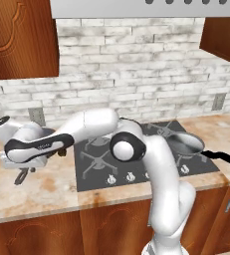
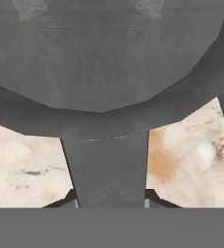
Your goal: Place both pans onto different burners. Then place the sweet potato and the steak on different pans.
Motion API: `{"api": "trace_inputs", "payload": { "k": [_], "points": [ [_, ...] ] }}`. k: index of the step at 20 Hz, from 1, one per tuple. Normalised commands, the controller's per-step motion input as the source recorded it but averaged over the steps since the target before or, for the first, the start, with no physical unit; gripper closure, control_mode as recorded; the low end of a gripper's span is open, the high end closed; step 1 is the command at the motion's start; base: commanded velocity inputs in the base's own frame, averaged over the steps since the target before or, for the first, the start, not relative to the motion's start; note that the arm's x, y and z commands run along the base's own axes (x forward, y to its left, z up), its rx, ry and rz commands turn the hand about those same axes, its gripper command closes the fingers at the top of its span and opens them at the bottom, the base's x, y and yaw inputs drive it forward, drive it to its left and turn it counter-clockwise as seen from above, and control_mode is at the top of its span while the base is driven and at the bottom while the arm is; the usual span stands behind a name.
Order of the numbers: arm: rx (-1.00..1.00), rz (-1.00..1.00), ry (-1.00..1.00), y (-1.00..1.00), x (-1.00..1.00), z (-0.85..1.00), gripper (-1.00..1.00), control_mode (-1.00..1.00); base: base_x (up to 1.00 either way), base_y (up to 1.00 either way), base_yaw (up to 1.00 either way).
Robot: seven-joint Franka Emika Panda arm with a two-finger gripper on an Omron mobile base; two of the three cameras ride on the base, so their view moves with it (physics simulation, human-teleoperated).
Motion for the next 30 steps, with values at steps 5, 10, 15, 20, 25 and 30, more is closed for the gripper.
{"api": "trace_inputs", "payload": {
  "k": [5, 10, 15, 20, 25, 30],
  "points": [
    [0.07, -0.06, 0.00, -0.84, -0.20, 0.07, 1.00, -1.00, 0.00, 0.00, 0.00],
    [0.09, -0.04, 0.00, -0.68, -0.37, 0.00, 1.00, -1.00, 0.00, 0.00, 0.00],
    [0.09, -0.07, 0.00, -0.74, -0.19, 0.00, 1.00, -1.00, 0.00, 0.00, 0.00],
    [0.12, -0.06, 0.01, -0.79, -0.09, 0.00, 1.00, -1.00, 0.00, 0.00, 0.00],
    [0.07, -0.07, 0.04, -0.65, 0.00, 0.00, 1.00, -1.00, 0.00, 0.00, 0.00],
    [0.04, -0.07, 0.07, -0.51, 0.06, 0.00, 1.00, -1.00, 0.00, 0.00, 0.00]
  ]
}}
